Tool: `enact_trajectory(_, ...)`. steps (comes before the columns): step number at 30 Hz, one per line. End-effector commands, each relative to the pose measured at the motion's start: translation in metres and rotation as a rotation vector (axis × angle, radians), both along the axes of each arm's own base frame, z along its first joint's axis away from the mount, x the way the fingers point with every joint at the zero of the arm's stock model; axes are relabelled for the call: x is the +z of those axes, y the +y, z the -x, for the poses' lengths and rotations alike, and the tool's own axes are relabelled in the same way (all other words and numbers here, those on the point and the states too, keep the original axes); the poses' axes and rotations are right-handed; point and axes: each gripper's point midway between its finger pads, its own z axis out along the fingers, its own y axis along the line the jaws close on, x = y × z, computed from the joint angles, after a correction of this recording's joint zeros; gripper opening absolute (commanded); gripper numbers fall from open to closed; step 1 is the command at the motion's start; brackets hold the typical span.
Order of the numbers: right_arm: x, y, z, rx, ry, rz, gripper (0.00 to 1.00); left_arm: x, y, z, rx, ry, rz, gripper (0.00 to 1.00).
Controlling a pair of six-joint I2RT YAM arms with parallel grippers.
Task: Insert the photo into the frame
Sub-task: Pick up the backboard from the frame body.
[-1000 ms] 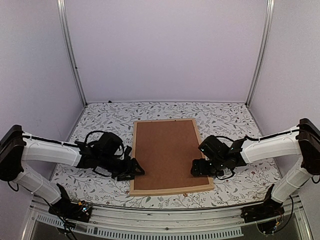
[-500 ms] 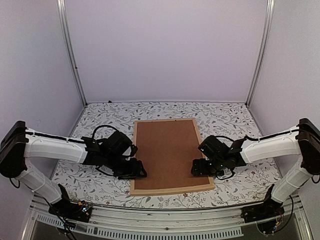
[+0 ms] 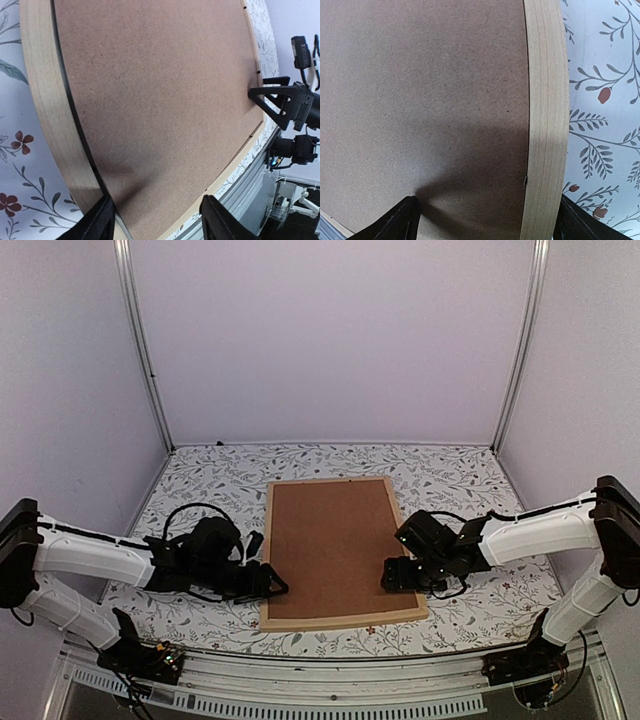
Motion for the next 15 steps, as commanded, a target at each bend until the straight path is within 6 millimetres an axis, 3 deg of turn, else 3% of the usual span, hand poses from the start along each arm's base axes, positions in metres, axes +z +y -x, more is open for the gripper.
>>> enact_trajectory(1, -0.003, 0.072, 0.048, 0.21, 0.184, -0.269, 0.91, 0.126, -0.059, -0.003, -0.137, -0.191, 0.539, 0.6)
enact_trajectory(8, 0.0, 0.072, 0.048, 0.213, 0.175, -0.273, 0.92, 0.147, -0.053, -0.001, -0.131, -0.16, 0.681, 0.6)
enact_trajectory(15, 0.013, 0.077, 0.048, 0.222, 0.164, -0.319, 0.94, 0.145, -0.045, -0.003, -0.102, -0.124, 0.715, 0.59)
